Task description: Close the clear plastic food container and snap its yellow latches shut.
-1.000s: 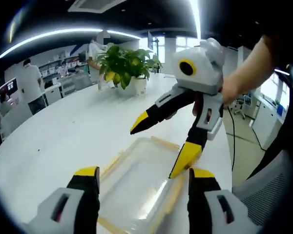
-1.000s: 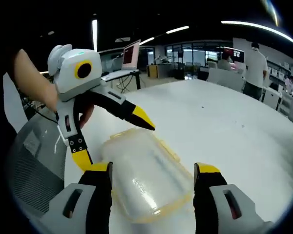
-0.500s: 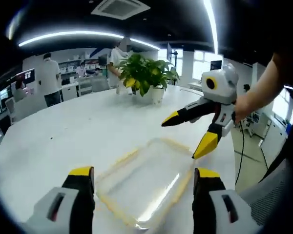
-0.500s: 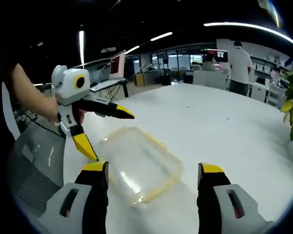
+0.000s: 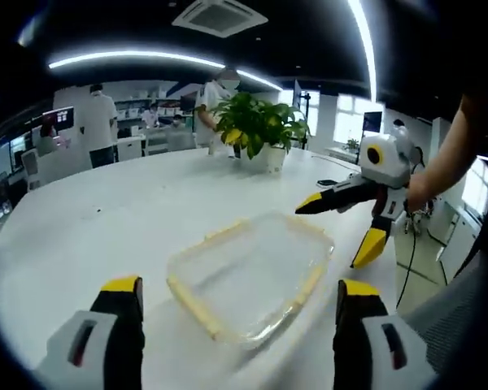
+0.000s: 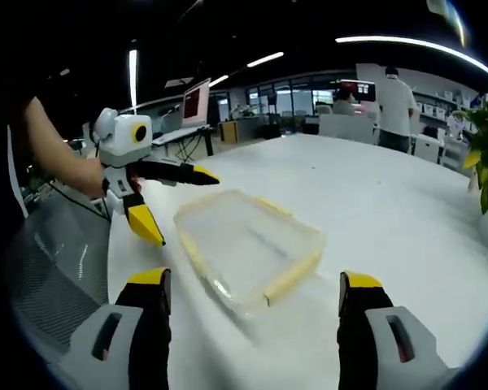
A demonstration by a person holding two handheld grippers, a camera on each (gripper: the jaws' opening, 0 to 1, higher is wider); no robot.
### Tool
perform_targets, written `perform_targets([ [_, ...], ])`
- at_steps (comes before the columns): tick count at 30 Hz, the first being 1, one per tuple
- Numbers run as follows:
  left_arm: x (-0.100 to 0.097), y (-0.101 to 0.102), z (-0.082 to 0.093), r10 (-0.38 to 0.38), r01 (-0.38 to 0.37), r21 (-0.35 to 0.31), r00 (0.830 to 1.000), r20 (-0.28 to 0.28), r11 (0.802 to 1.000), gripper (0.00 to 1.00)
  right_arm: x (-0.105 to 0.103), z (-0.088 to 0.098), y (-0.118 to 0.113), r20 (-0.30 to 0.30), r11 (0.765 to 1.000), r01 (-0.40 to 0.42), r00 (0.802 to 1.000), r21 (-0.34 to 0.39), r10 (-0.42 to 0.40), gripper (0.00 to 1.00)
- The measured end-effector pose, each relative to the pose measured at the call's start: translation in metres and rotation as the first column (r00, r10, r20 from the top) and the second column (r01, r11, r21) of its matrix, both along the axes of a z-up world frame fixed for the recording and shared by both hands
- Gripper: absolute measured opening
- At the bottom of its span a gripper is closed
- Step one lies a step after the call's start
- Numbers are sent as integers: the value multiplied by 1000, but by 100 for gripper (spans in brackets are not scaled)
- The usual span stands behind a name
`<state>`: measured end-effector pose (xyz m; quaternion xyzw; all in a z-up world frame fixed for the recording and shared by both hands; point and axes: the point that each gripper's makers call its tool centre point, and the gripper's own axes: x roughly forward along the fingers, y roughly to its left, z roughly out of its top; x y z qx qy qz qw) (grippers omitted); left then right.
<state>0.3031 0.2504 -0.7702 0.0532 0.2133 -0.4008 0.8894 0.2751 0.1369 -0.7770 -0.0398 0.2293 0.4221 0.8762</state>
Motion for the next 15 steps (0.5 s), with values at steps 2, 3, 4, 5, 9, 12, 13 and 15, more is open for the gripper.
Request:
perform_targets([
  [2,-4,3,-9,2,-2,7,1000,-17,1000,98,-2,-4,0,29,1000,0,1000,-14,1,86],
  [3,-6,5,-15,1,-1,19,1000,-30,1000,98,-2,-7,-1,27,1000,3,1000,-16,-3,87],
  [4,-9,6,-20,0,0,24,999,-39,1000,98,-3,-11,-1,22,1000,11,1000,-12,-10,88],
  [5,-11,6,-24,1,0,26,999,-44,1000,98,-4,-13,-2,21,1000,14,1000,-12,-14,89],
  [9,-20,4,-35,-11,13,32,998,-65,999,99,-11,-22,0,43,1000,-11,999,-29,12,87],
  [12,-22,3,-39,-8,11,49,999,-44,999,99,-17,-29,3,29,999,-14,999,-36,15,87],
  [13,-21,4,-40,0,2,46,999,-52,999,99,-18,-30,4,22,999,-13,1000,-36,13,87],
  [15,-18,6,-39,38,-36,45,998,-45,998,95,-18,-36,3,19,999,-3,1000,-53,4,84],
])
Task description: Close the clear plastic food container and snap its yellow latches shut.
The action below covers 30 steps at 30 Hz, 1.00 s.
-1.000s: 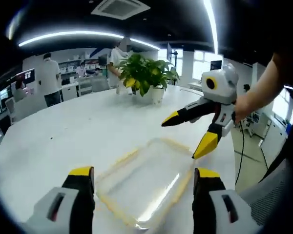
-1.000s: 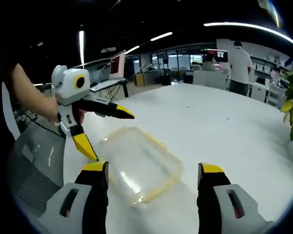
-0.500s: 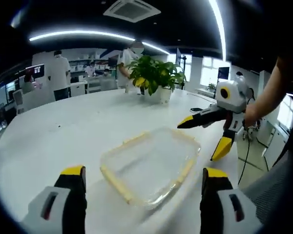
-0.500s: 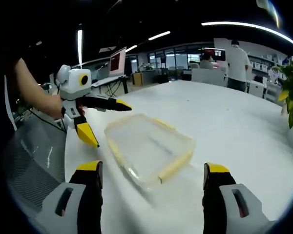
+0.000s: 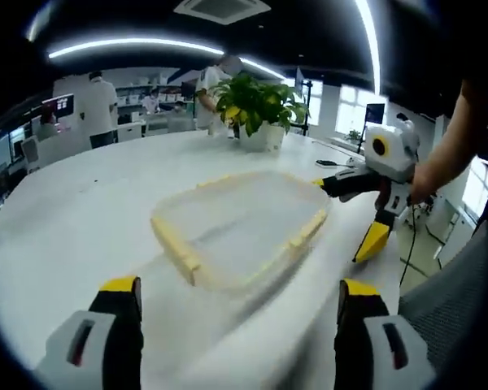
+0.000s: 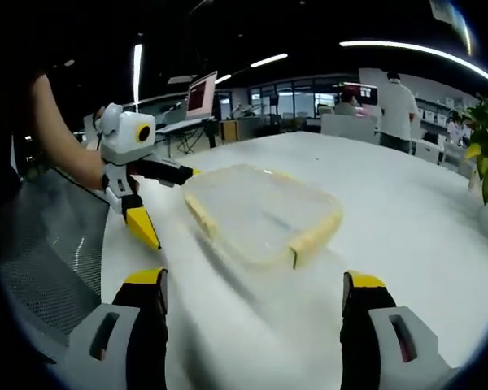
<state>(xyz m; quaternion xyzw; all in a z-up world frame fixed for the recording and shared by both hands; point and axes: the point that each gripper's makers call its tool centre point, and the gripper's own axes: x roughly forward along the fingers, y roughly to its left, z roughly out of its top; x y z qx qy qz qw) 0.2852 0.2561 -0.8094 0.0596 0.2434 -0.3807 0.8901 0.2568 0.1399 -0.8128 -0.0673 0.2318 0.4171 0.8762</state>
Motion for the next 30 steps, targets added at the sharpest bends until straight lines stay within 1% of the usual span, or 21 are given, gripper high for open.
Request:
perform_targets([
  [1,3,2,1,5,-5,22,999,32,1000,94,0,0,-1,2,1000,9,1000,-7,-9,81],
  [2,4,0,4,6,-6,-3,999,48,1000,95,2,-1,-3,5,1000,23,1000,-10,-23,80],
  [3,5,0,3,10,-10,0,999,48,1000,94,4,-3,-4,10,1000,29,1000,-11,-29,80],
  [4,6,2,-1,15,-15,13,999,42,1000,92,6,-6,-5,3,999,36,999,-14,-36,80],
  [5,7,2,-2,17,-17,11,999,39,1000,92,6,-9,-5,-11,999,41,999,-12,-41,80],
  [6,7,0,-5,13,-13,9,999,34,1000,91,6,-11,-5,-11,999,44,999,-19,-44,80],
  [8,3,-3,-11,-10,10,23,1000,20,1000,86,6,-11,-5,-9,999,38,999,-27,-38,78],
  [10,1,-6,-10,-22,22,21,999,25,1000,83,6,-12,-4,-9,999,36,999,-27,-36,77],
  [12,2,-7,-8,-25,23,31,998,49,999,82,7,-13,-2,-17,999,36,999,-19,-36,75],
  [13,3,-7,-8,-22,21,29,999,46,999,80,8,-13,-1,-26,999,38,999,-15,-38,74],
  [15,3,-8,-13,-17,16,21,1000,22,1000,77,9,-15,0,-43,999,43,998,-14,-43,68],
  [16,3,-8,-14,-19,19,22,1000,21,1000,75,10,-15,1,-43,999,42,998,-15,-42,66],
  [21,8,-7,-16,-22,22,31,1000,11,999,67,15,-15,2,-29,999,40,999,-20,-40,64],
  [24,11,-8,-17,-30,29,44,999,14,999,59,17,-17,2,-28,999,28,999,-32,-29,61],
  [25,12,-7,-18,-34,33,65,999,17,997,57,18,-18,2,-32,999,27,999,-33,-28,60],
  [28,14,-7,-19,-45,43,76,999,21,996,54,21,-19,2,-42,999,28,999,-29,-29,58],
  [30,15,-6,-19,-43,41,83,999,23,996,51,22,-19,2,-38,999,16,999,-40,-18,53],
])
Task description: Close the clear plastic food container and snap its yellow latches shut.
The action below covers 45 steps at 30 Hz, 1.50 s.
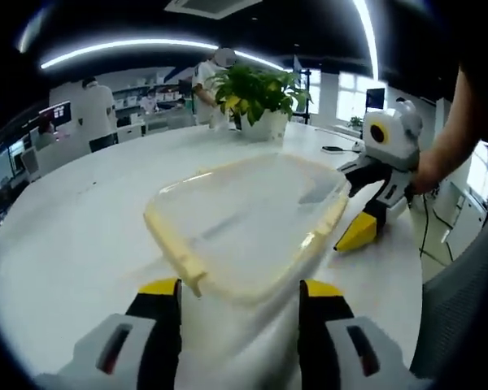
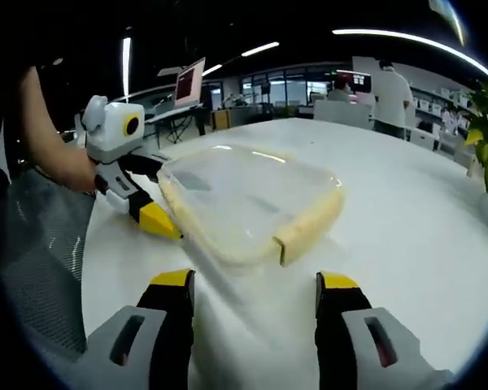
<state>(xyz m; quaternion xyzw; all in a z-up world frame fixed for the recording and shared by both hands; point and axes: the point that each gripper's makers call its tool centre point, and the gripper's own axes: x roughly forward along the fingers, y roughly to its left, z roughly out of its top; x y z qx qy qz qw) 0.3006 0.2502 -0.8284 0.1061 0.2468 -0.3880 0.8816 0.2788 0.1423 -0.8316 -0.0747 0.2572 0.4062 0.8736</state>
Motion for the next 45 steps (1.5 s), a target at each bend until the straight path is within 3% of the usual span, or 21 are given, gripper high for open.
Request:
perform_targets([
  [3,0,0,-1,3,-3,9,1000,-1,1000,50,2,2,2,6,1000,-16,1000,-11,16,47],
  [14,5,7,-5,40,-40,8,999,-11,999,50,12,0,8,2,999,-7,1000,-33,7,46],
  [32,23,52,-8,110,-110,16,993,-42,994,49,33,0,54,-15,1000,-20,1000,-24,19,46],
  [45,42,88,-9,94,-92,45,995,-43,995,47,48,1,90,-4,1000,18,1000,-24,-18,45],
])
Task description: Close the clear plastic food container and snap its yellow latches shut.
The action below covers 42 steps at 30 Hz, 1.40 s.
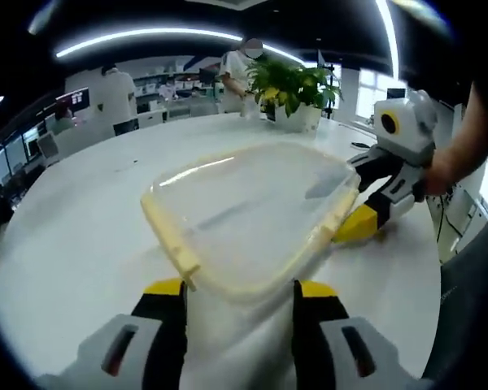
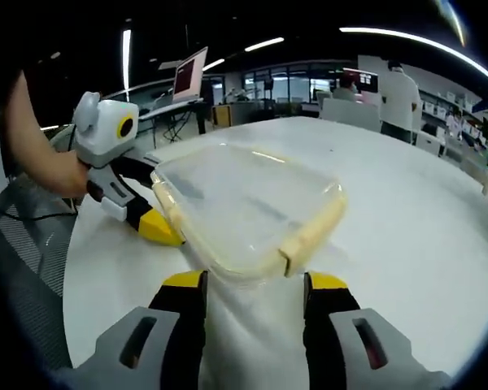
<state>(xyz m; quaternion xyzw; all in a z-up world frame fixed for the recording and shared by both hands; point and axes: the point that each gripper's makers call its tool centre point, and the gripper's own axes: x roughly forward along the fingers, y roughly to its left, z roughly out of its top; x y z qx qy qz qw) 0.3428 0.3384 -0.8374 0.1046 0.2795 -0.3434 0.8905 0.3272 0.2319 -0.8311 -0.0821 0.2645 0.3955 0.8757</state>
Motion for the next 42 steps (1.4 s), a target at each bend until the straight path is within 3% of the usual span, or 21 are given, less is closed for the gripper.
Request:
perform_targets([
  [8,14,21,-1,-14,14,-5,1000,-4,1000,45,11,-1,20,1,999,33,999,-19,-33,44],
  [19,41,41,-3,-47,47,30,999,6,998,39,44,-1,35,13,997,34,999,-62,-33,41],
  [32,69,44,0,-22,22,17,1000,12,1000,38,74,0,38,23,995,26,999,-98,-24,41],
  [34,73,44,0,-14,14,-4,1000,6,1000,39,79,-1,38,22,995,29,999,-99,-27,41],
  [35,76,42,1,10,-11,-56,1000,-10,998,40,80,0,38,21,995,32,999,-96,-31,41],
  [42,81,42,2,28,-29,-66,999,-16,997,47,83,-1,41,4,996,47,999,-77,-47,41],
])
